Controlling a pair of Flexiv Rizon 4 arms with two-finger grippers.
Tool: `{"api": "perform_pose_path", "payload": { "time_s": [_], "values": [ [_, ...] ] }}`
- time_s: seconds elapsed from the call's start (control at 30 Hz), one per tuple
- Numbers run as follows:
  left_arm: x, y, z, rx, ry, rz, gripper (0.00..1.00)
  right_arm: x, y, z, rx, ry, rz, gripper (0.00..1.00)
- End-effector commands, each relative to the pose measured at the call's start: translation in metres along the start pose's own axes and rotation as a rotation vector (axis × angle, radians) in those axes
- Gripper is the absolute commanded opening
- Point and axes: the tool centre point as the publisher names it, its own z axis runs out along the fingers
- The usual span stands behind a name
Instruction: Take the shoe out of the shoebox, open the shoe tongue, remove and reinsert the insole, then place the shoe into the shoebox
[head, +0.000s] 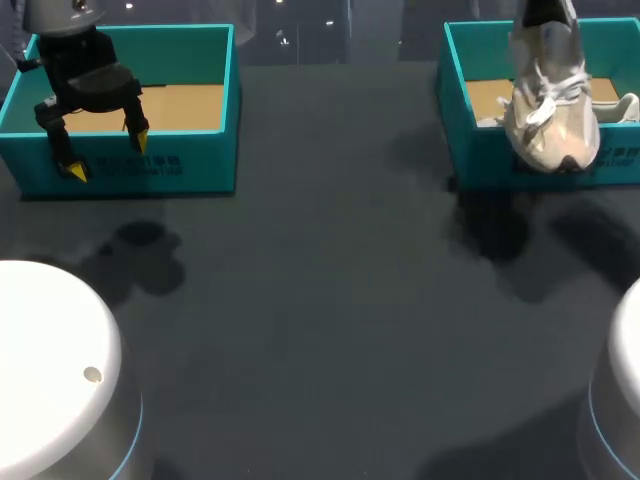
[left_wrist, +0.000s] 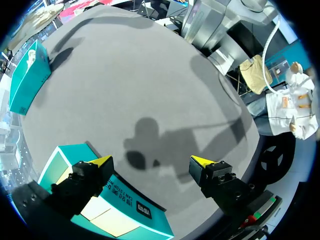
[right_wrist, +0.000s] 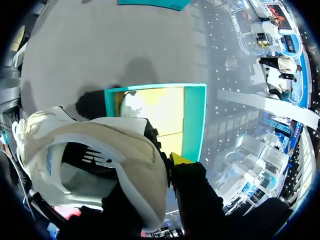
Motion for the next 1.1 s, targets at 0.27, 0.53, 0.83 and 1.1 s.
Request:
{"api": "perform_pose_path", "payload": {
  "time_s": [0.27,0.53,0.83,1.1],
  "values": [
    [0.001,0.000,0.000,-0.003,-0.001,0.001,1.00,-0.064,-0.049,0.035,-0.024,0.039,-0.007,0.00],
    [0.001,0.000,0.000,-0.003,-0.001,0.001,1.00,-0.064,-0.049,0.035,-0.024,0.039,-0.007,0.00],
    [0.001,0.000,0.000,-0.003,-0.001,0.001,1.00,-0.121,-0.091,0.081,-0.035,0.032,0.060,0.00],
    [0.001,0.000,0.000,-0.003,-0.001,0.001,1.00,-0.155,-0.116,0.108,-0.003,0.037,0.031,0.00]
  ]
}}
